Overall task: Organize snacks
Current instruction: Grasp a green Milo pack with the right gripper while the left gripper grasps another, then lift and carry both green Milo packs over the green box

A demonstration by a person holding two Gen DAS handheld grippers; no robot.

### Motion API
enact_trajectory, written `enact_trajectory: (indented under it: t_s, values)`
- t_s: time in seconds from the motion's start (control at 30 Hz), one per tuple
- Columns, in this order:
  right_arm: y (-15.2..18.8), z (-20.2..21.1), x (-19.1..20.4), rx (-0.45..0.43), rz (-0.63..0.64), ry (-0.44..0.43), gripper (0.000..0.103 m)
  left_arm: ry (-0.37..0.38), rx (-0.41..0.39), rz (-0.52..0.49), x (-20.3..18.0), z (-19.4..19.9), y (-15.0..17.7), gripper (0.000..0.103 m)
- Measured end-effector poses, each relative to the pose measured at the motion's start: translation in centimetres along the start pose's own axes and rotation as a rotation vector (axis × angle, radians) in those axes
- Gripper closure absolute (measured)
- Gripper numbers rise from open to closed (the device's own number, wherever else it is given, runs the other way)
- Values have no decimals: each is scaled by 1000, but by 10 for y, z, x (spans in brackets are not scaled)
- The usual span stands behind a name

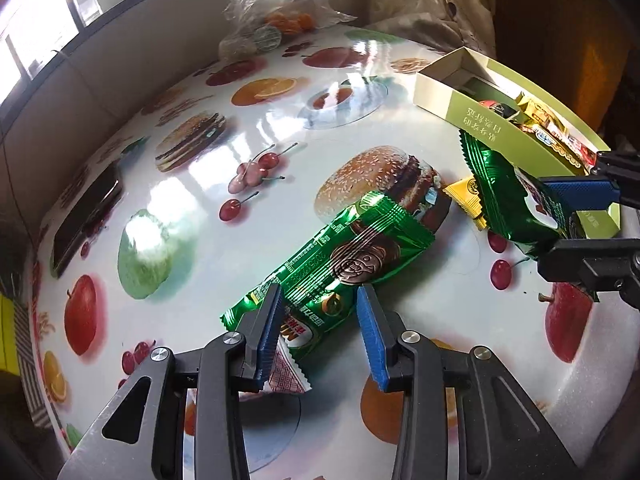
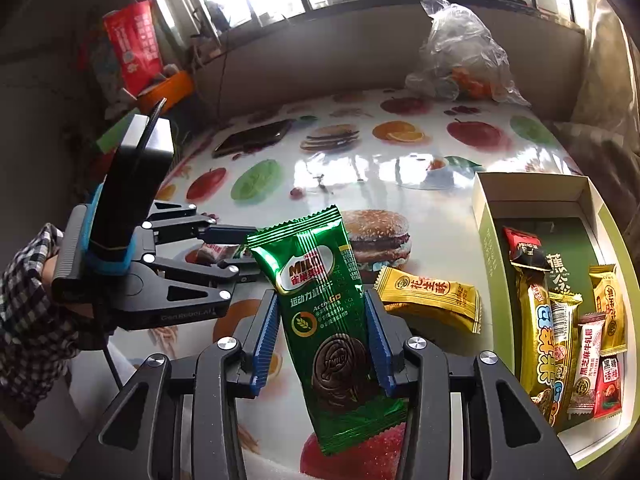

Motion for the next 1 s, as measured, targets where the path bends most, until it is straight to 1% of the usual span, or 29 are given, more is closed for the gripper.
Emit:
enact_trajectory:
  t_s: [0.13,0.23,0.37,0.6,0.83,1.0]
  values:
    - [0,-2,-1,-1,-14,-7,62,6,-3,4,2,-7,-10,63]
    - [0,-2,-2,1,-18,-5,62,13,15,6,3,-14,-15,46]
    - [-2,-1,-4,-6,-29,-4,62,32,24,56,5,-23,-18,41]
    - [-1,-2,-6,-3,-37,-4,62,85,37,136,9,-30,-18,40]
    - [-1,-2,-8,-4,-48,0,62,71,33,171,10,-30,-19,40]
    - [0,-2,-11,-5,-55,6,62,71,23,188,11,-28,-18,48]
Point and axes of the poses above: each gripper's, at about its wrist camera, not at the fingertips, and z roughly against the way its jaws point, x to its left, y to its underside, the point moved 9 cm from there along -z, roughly the way its jaws point, and after that the axes turned 8 degrees about -y, right-handed, at the moved point
